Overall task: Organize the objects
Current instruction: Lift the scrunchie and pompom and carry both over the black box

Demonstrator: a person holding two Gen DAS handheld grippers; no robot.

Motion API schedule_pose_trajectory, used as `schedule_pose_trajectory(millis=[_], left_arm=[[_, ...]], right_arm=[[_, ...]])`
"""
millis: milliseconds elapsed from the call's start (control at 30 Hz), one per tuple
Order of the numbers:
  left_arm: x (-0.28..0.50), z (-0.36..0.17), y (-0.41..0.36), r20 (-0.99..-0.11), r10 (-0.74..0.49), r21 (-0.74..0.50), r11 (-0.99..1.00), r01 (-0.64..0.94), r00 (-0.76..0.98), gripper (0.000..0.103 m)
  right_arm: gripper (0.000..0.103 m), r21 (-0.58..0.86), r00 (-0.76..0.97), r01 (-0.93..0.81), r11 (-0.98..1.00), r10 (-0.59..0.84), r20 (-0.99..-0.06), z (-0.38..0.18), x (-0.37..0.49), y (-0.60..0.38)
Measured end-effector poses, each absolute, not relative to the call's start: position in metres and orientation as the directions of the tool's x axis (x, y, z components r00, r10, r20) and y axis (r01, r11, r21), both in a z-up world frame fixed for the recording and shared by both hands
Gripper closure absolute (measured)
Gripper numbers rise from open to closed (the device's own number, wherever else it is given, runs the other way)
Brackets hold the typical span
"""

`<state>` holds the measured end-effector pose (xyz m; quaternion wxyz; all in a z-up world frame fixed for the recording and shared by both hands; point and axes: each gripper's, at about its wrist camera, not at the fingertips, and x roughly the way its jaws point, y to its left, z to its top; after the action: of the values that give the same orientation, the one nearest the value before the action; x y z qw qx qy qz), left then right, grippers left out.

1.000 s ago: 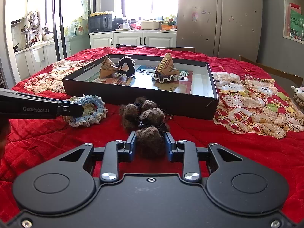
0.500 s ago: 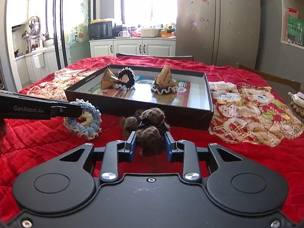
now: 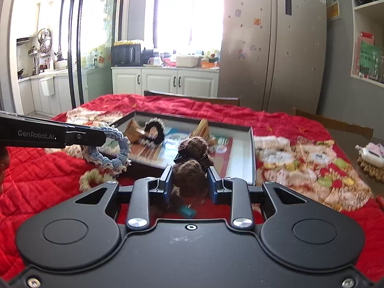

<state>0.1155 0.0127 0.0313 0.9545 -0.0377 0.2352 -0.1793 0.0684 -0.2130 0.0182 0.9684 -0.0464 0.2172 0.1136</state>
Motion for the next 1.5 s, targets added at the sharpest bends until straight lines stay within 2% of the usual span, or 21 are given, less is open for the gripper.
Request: schedule_pose_trajectory(millis=[333, 667, 1033, 1500], left_arm=[[0.145, 0.047, 0.002, -0.408, -0.355, -0.140, 0.935, 0.327, 0.841, 0.090], [0.177, 0.051, -0.011, -0.394, -0.347, -0.148, 0.938, 0.314, 0.851, 0.090], [0.216, 0.041, -0.022, -0.394, -0.313, -0.159, 0.949, 0.271, 0.864, 0.090], [0.247, 0.016, -0.027, -0.427, -0.308, -0.179, 0.950, 0.254, 0.850, 0.090]], right_arm=[[0.074, -0.061, 0.903, -0.212, 0.975, 0.171, -0.393, 0.047, 0.103, -0.214], [0.074, -0.034, 0.907, -0.152, 0.988, 0.125, -0.401, 0.047, 0.154, -0.225], [0.074, 0.005, 0.890, -0.089, 0.996, 0.082, -0.448, 0.022, 0.210, -0.237], [0.074, 0.029, 0.879, -0.061, 0.998, 0.068, -0.471, -0.009, 0.237, -0.242]])
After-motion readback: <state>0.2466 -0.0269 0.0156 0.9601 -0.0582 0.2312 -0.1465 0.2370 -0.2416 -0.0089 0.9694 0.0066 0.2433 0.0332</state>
